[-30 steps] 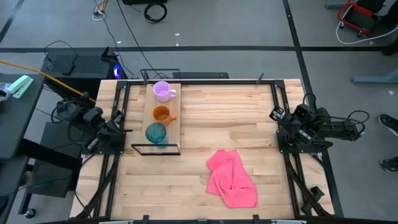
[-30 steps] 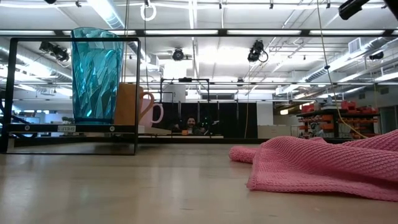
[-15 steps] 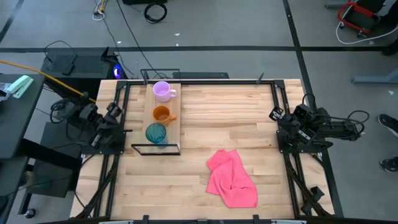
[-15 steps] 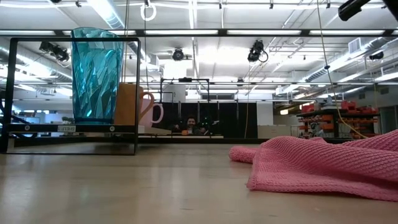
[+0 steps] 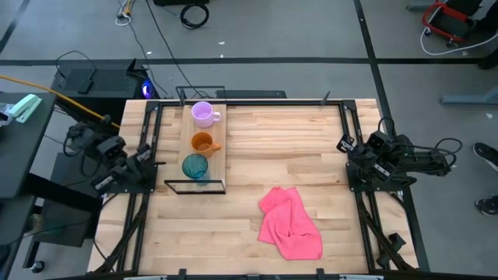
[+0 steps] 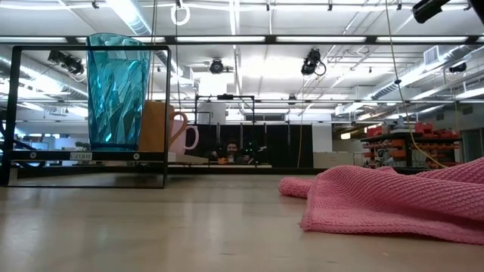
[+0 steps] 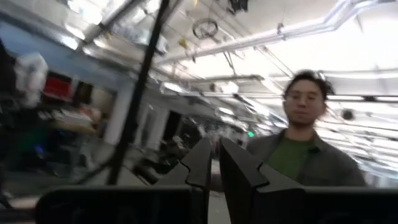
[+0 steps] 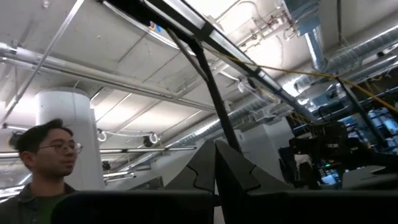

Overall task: Stack small to large cups/mugs on shelf
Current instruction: Return to Home Position

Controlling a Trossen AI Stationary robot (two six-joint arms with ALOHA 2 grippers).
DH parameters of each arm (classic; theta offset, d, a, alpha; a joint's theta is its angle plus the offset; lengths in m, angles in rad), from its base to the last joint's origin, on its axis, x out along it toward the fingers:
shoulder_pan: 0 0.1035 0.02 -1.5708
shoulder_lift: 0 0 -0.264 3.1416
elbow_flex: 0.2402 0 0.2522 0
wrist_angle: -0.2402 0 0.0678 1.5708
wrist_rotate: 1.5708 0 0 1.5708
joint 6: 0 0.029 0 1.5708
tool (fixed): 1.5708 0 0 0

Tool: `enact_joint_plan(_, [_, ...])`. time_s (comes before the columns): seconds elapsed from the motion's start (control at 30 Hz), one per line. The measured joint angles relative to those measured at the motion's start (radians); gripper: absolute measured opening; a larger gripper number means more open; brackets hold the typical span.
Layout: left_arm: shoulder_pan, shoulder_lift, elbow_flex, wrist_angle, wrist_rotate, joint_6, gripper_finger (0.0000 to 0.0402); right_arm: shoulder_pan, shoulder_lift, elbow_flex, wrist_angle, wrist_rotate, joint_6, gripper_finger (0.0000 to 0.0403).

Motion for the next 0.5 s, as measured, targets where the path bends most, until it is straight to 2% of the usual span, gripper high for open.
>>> enact_joint_plan(0.1, [0.0,0.027,-0.001,0.01,0.062,-0.043,0.0037,0.0,0.0,0.0,0.0,-0.014,0.013,0.0016])
enact_joint_plan(0.27, [-0.034,0.035,-0.001,0.079,0.144,-0.014,0.003,0.0,0.0,0.0,0.0,-0.017,0.014,0.0016])
enact_joint_plan(0.5, [-0.124,0.076,-0.001,0.07,0.138,-0.047,0.0032,0.0,0.0,0.0,0.0,-0.017,0.015,0.0016])
